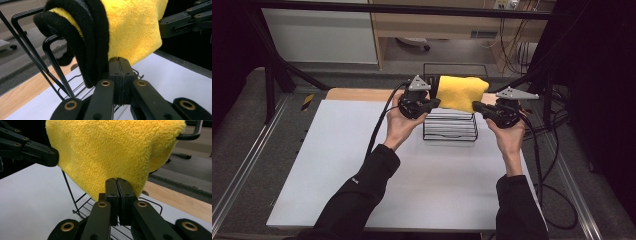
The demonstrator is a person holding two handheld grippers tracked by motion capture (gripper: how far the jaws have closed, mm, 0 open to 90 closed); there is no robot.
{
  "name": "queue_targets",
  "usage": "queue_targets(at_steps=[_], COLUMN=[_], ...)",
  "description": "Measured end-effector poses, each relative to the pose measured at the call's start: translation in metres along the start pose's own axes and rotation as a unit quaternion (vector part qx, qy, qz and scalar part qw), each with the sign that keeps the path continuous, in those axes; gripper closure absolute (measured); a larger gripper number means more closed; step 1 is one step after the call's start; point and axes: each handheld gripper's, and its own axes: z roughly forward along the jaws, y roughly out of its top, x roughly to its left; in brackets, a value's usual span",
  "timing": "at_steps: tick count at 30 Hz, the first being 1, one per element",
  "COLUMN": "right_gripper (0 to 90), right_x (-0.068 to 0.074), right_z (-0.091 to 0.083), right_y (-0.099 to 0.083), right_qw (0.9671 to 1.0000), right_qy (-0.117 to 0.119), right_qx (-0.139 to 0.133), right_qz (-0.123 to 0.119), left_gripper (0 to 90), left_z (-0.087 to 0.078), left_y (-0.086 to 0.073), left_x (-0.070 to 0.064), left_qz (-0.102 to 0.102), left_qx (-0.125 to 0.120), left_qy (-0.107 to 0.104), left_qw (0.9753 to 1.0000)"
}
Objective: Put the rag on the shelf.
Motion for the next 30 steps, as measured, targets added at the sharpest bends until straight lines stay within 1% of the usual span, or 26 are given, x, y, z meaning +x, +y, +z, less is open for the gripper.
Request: queue_targets(at_steps=[2, 5, 7, 10, 13, 15, 16, 17, 19, 23, 26, 30], right_gripper=[86.1, 83.5, 79.3, 70.1, 54.4, 44.5, 39.5, 36.5, 30.1, 16.4, 10.6, 8.4], right_x=[0.0, 0.001, 0.003, 0.005, 0.008, 0.009, 0.011, 0.012, 0.014, 0.02, 0.026, 0.031], right_z=[0.0, -0.002, -0.006, -0.014, -0.023, -0.028, -0.031, -0.033, -0.038, -0.046, -0.049, -0.049], right_y=[0.0, 0.0, 0.0, 0.002, 0.004, 0.006, 0.006, 0.006, 0.007, 0.006, 0.003, -0.008], right_qw=[1.0, 1.0, 0.9999, 0.9996, 0.9992, 0.9992, 0.9993, 0.9993, 0.9992, 0.9991, 0.9991, 0.9988], right_qy=[0.001, 0.003, 0.004, 0.008, 0.009, 0.012, 0.009, 0.007, 0.012, 0.013, 0.018, 0.025], right_qx=[0.0, -0.003, -0.01, -0.025, -0.04, -0.037, -0.036, -0.036, -0.038, -0.04, -0.038, -0.042], right_qz=[0.001, -0.006, -0.008, -0.006, 0.004, 0.003, 0.003, 0.003, 0.003, 0.004, 0.0, -0.002], left_gripper=[90.0, 89.9, 88.8, 82.2, 72.3, 65.0, 60.3, 57.2, 51.5, 39.6, 32.8, 24.7], left_z=[0.0, -0.003, -0.007, -0.015, -0.025, -0.032, -0.036, -0.04, -0.047, -0.062, -0.072, -0.086], left_y=[0.0, 0.0, 0.0, -0.001, -0.003, -0.005, -0.007, -0.01, -0.016, -0.032, -0.047, -0.068], left_x=[0.0, -0.001, -0.001, -0.002, -0.001, 0.0, 0.001, 0.002, 0.005, 0.009, 0.013, 0.016], left_qz=[0.001, 0.006, 0.004, -0.002, -0.003, -0.003, -0.004, -0.005, -0.008, -0.008, -0.009, -0.005], left_qx=[0.0, 0.001, 0.002, -0.002, -0.002, 0.0, 0.004, 0.007, 0.012, 0.015, 0.015, 0.026], left_qy=[0.0, 0.0, -0.001, -0.003, -0.004, 0.001, 0.0, -0.001, -0.002, 0.002, 0.004, 0.015], left_qw=[1.0, 1.0, 1.0, 1.0, 1.0, 1.0, 1.0, 1.0, 0.9999, 0.9999, 0.9998, 0.9995])
